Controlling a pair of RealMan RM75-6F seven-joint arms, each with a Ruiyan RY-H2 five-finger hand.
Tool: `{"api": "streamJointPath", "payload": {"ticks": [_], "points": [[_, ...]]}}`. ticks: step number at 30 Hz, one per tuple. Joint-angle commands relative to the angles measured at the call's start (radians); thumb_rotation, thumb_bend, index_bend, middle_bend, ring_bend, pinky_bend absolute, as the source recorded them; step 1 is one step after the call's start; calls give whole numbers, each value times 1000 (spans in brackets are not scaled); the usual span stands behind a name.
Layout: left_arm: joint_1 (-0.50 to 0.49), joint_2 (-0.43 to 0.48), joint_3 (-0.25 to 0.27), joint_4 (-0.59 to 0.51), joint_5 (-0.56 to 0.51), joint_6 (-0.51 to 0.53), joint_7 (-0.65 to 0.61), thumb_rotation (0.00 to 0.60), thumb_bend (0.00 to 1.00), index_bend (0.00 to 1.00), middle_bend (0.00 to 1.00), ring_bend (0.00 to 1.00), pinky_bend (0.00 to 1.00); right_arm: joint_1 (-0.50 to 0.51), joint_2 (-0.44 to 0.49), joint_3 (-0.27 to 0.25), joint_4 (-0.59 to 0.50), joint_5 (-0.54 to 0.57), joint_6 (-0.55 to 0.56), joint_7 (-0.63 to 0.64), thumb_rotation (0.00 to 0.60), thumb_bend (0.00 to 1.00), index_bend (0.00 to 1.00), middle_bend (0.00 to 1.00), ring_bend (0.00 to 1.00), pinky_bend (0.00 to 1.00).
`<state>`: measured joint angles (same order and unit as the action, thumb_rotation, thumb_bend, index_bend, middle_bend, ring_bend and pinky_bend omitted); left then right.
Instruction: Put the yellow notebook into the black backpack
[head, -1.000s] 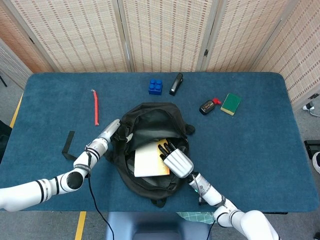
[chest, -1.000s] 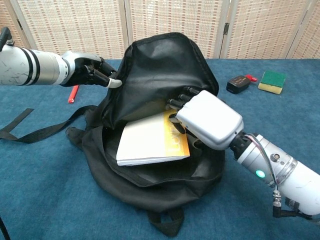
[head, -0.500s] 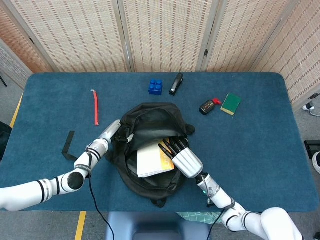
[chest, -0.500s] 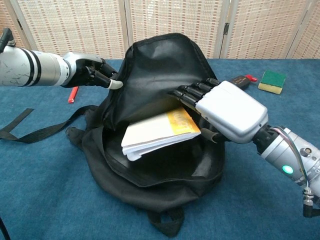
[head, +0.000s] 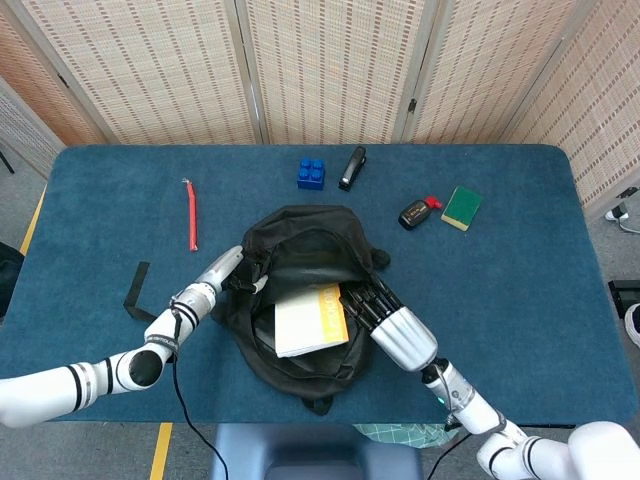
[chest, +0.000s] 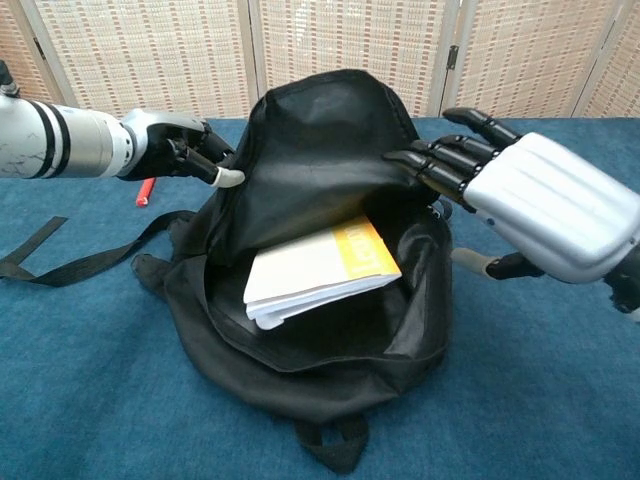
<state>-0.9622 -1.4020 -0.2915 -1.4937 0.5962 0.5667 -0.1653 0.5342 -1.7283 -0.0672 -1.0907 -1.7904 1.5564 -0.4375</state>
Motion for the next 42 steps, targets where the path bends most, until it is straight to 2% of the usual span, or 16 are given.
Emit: {"api": "streamJointPath", "payload": {"ticks": [1, 3, 7, 11, 20, 22, 24, 29, 33, 36, 42], "points": [[14, 21, 2, -23, 30, -23, -14, 600, 738, 443, 252, 170, 0, -59, 104, -39, -125, -48, 73, -42, 600, 301, 68, 159, 175, 12], [23, 35, -2, -36, 49, -36, -26, 600, 680, 379, 237, 158, 0, -84, 142, -51, -169, -57, 92, -54, 600, 301, 69, 164, 175, 12], [38, 53, -8, -57, 80, -44, -45, 600, 616, 320, 225, 149, 0, -112, 185, -55, -212, -60, 109, -66, 600, 301, 69, 168, 185, 12], [88, 104, -24, -128, 161, -36, -82, 600, 583, 303, 218, 147, 0, -153, 244, -33, -258, -64, 172, -55, 600, 301, 69, 173, 186, 11], [187, 210, -51, -219, 313, -37, -184, 600, 561, 284, 215, 143, 0, -194, 287, 20, -280, -71, 218, -35, 600, 301, 69, 176, 190, 14], [209, 240, -56, -237, 354, -52, -211, 600, 517, 273, 209, 138, 0, -203, 294, 30, -283, -70, 227, -34, 600, 301, 69, 176, 189, 15], [231, 262, -57, -255, 403, -64, -239, 600, 430, 258, 200, 128, 0, -212, 297, 39, -284, -68, 231, -27, 600, 301, 69, 176, 187, 15], [231, 251, -24, -254, 478, -88, -239, 600, 275, 211, 171, 103, 0, -223, 298, 50, -279, -75, 222, -13, 600, 301, 69, 176, 178, 15], [205, 236, 4, -252, 497, -96, -200, 600, 192, 83, 87, 42, 0, -229, 299, 61, -277, -81, 221, -2, 600, 301, 68, 176, 174, 16], [189, 250, 13, -261, 496, -107, -187, 600, 175, 7, 39, 4, 0, -239, 301, 70, -271, -73, 217, 4, 600, 301, 69, 176, 172, 17], [215, 288, 27, -268, 473, -28, -171, 600, 191, 0, 33, 10, 0, -259, 324, 88, -269, -28, 196, 40, 600, 301, 69, 176, 184, 38]]}}
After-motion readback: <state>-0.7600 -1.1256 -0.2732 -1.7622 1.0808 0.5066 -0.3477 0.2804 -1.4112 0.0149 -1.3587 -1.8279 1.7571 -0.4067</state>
